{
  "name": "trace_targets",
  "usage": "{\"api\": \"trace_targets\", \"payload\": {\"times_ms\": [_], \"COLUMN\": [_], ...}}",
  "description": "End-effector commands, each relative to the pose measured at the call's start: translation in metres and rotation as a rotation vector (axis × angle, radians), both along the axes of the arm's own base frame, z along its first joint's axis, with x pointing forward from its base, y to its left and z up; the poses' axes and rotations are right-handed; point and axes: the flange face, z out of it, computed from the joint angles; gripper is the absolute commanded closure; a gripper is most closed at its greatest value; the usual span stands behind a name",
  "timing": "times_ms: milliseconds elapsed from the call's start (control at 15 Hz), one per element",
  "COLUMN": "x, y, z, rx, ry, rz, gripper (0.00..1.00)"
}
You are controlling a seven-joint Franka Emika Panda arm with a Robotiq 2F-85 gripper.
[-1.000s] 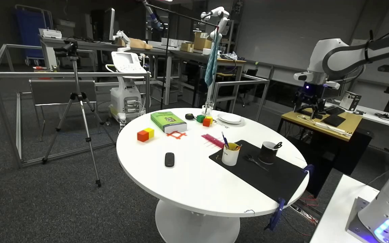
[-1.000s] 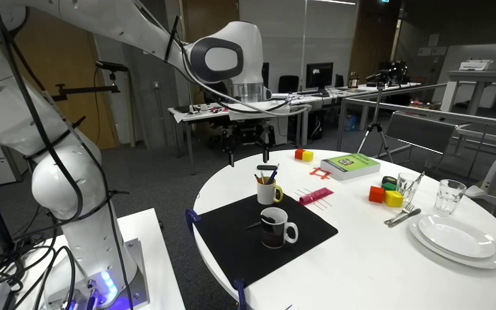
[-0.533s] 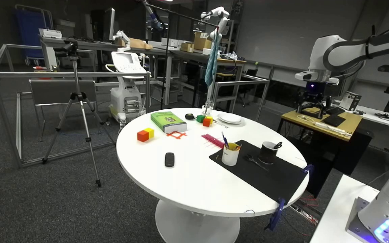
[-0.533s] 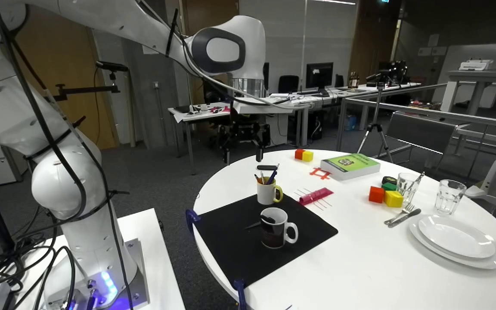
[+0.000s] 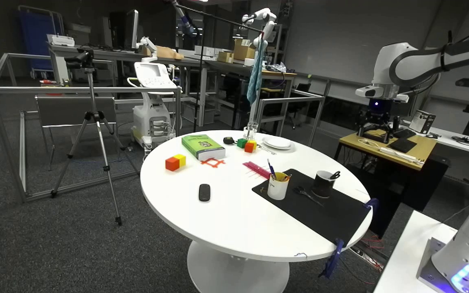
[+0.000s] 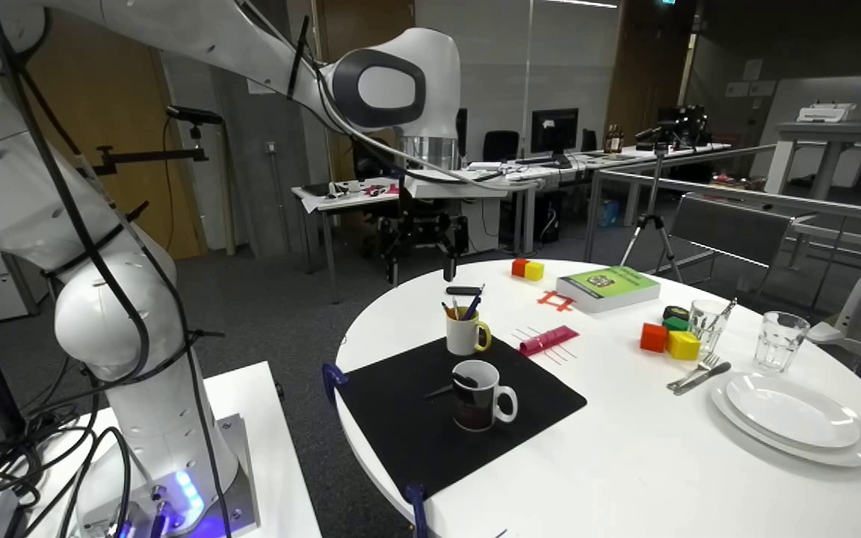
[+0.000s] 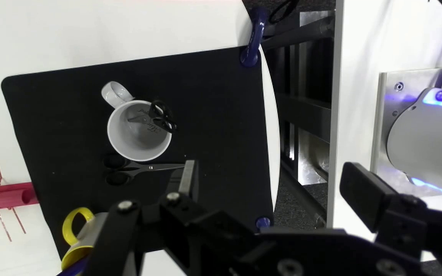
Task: Put the scissors on the black mat
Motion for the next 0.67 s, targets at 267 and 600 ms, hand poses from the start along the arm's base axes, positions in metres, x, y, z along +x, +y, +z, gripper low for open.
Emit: {"api": "trace_targets", "payload": {"times_ms": [267, 600], "x": [-0.001, -0.005], "y": [0.003, 0.003], "z": [-0.007, -0.013], "rx": [-0.001, 0.016], "ry": [0.032, 0.017], "rz": [0.195, 0.339], "gripper": [0.00, 0.00]}}
